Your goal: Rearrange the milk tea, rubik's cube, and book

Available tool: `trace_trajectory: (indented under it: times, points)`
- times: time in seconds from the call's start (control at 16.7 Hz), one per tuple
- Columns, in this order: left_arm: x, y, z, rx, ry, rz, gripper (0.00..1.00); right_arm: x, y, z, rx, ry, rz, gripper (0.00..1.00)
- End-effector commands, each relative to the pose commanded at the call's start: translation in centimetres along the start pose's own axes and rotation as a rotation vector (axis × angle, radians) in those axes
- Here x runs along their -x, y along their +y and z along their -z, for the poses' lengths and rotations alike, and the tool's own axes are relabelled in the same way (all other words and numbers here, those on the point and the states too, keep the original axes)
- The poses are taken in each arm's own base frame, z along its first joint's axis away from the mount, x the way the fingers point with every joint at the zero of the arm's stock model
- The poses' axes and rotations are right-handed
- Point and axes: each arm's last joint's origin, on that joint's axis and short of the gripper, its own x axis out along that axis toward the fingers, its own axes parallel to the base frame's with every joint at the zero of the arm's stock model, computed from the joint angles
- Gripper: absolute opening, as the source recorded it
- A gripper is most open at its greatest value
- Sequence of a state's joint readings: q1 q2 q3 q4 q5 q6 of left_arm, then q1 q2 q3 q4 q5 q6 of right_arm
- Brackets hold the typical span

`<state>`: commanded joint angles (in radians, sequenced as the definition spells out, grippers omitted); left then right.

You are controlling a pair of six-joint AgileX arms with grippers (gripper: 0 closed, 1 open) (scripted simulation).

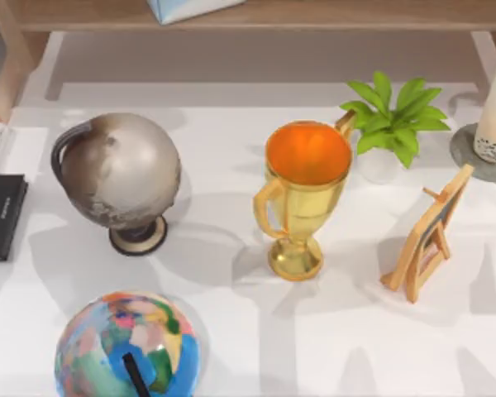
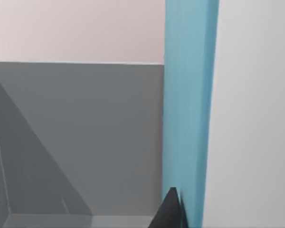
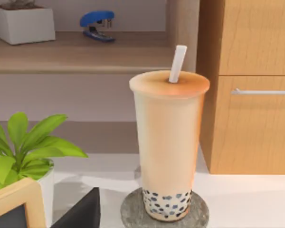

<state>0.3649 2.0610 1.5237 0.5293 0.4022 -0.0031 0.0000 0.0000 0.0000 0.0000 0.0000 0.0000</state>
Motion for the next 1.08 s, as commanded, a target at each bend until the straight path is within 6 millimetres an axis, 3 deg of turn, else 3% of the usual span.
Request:
trace_trajectory:
  times: [0.3, 0.48, 0.66, 0.78, 0.96, 1.08]
  points:
    - [0.0, -0.2, -0.2, -0.014, -0.006, 0.004, 0.00, 0.0, 0.0, 0.0, 0.000, 0.000, 0.000, 1.00]
    - [1.6, -0.2, -2.8, -0.129, -0.062, -0.007, 0.00, 0.0, 0.0, 0.0, 0.000, 0.000, 0.000, 1.00]
    - [4.4, -0.3, -6.0, -0.343, -0.129, -0.035, 0.00, 0.0, 0.0, 0.0, 0.000, 0.000, 0.000, 1.00]
    - [6.5, -0.2, -7.1, -0.526, -0.141, -0.064, 0.00, 0.0, 0.0, 0.0, 0.000, 0.000, 0.000, 1.00]
    - [9.6, -0.1, -6.9, -0.844, -0.113, -0.103, 0.00, 0.0, 0.0, 0.0, 0.000, 0.000, 0.000, 1.00]
    - [11.6, 0.0, -5.5, -1.032, -0.062, -0.115, 0.00, 0.0, 0.0, 0.0, 0.000, 0.000, 0.000, 1.00]
